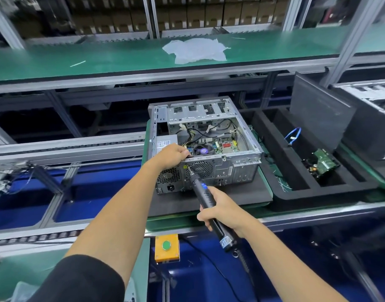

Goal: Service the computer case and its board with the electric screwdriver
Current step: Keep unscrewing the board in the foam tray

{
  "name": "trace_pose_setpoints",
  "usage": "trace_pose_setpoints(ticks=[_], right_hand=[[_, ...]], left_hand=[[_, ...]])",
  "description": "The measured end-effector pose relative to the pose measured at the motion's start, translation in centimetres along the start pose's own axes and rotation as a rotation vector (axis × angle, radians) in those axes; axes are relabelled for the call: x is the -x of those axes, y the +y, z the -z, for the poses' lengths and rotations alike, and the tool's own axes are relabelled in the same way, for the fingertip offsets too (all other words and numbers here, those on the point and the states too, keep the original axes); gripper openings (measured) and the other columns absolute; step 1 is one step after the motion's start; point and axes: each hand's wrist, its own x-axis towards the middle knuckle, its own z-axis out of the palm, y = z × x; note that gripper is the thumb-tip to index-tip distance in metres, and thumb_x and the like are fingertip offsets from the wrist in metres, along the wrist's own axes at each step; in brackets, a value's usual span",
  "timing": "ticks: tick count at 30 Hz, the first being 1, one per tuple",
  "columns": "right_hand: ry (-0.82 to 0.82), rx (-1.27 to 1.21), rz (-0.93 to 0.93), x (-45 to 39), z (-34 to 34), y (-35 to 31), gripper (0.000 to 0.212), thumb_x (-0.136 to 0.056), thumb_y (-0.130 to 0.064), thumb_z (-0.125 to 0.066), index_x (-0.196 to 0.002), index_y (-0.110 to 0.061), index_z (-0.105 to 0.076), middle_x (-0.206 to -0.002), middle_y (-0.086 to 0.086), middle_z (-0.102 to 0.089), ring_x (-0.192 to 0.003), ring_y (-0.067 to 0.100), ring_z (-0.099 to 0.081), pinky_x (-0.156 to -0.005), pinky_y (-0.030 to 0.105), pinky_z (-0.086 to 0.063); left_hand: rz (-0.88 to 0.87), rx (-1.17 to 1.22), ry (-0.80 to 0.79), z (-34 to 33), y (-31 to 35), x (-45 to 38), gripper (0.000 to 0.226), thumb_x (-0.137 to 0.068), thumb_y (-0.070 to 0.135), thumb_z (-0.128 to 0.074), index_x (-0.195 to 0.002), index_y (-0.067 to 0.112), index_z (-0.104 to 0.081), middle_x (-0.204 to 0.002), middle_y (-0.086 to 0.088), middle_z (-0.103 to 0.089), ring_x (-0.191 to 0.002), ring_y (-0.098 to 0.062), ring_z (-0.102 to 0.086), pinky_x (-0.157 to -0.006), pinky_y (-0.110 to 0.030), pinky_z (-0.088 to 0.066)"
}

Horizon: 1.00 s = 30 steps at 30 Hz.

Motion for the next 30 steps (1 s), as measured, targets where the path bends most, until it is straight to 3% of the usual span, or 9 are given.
trace_pose_setpoints(ticks=[5,12,16,19,30], right_hand=[[-0.004,-0.018,0.000,-0.3,-0.6,0.0,0.058,-0.078,0.008,-0.068,-0.126,-0.015,-0.045,-0.078,0.004,-0.058,-0.053,0.020,-0.053,-0.052,0.030,-0.049],[0.027,-0.017,-0.018,-0.7,-0.6,0.5,0.072,-0.075,0.005,-0.070,-0.137,-0.016,-0.040,-0.073,0.000,-0.062,-0.054,0.020,-0.056,-0.053,0.030,-0.050],[0.016,-0.036,-0.003,-0.6,-0.7,0.5,0.060,-0.072,0.002,-0.071,-0.124,-0.017,-0.047,-0.071,-0.002,-0.062,-0.055,0.020,-0.057,-0.054,0.031,-0.051],[0.024,-0.049,0.011,-0.4,-0.8,0.4,0.050,-0.071,0.002,-0.071,-0.112,-0.020,-0.051,-0.071,-0.001,-0.062,-0.054,0.021,-0.056,-0.054,0.031,-0.050],[0.065,-0.064,0.012,-0.4,-2.4,0.1,0.055,-0.070,0.000,-0.072,-0.116,-0.018,-0.048,-0.078,0.005,-0.060,-0.055,0.020,-0.056,-0.057,0.034,-0.051]], left_hand=[[0.008,0.031,0.004,0.1,-0.4,-0.1,0.038,-0.099,0.023,-0.042,-0.087,-0.006,-0.064,-0.055,-0.003,-0.032,-0.042,-0.011,-0.026,-0.038,-0.015,-0.025],[-0.002,0.050,-0.002,0.1,-0.5,-0.1,0.034,-0.100,0.026,-0.042,-0.086,0.016,-0.072,-0.051,0.002,-0.036,-0.038,-0.005,-0.029,-0.043,-0.020,-0.027],[-0.006,0.051,0.008,0.1,-0.5,-0.1,0.036,-0.100,0.025,-0.042,-0.084,0.003,-0.065,-0.054,0.000,-0.034,-0.040,-0.008,-0.027,-0.042,-0.016,-0.026],[-0.026,0.047,0.016,0.1,-0.3,0.1,0.023,-0.099,0.024,-0.043,-0.083,0.016,-0.056,-0.053,0.001,-0.030,-0.042,-0.008,-0.026,-0.040,-0.014,-0.024],[-0.023,0.034,0.010,-0.1,-0.3,0.1,0.023,-0.099,0.023,-0.042,-0.083,0.016,-0.056,-0.055,0.000,-0.034,-0.044,-0.009,-0.027,-0.047,-0.022,-0.025]])
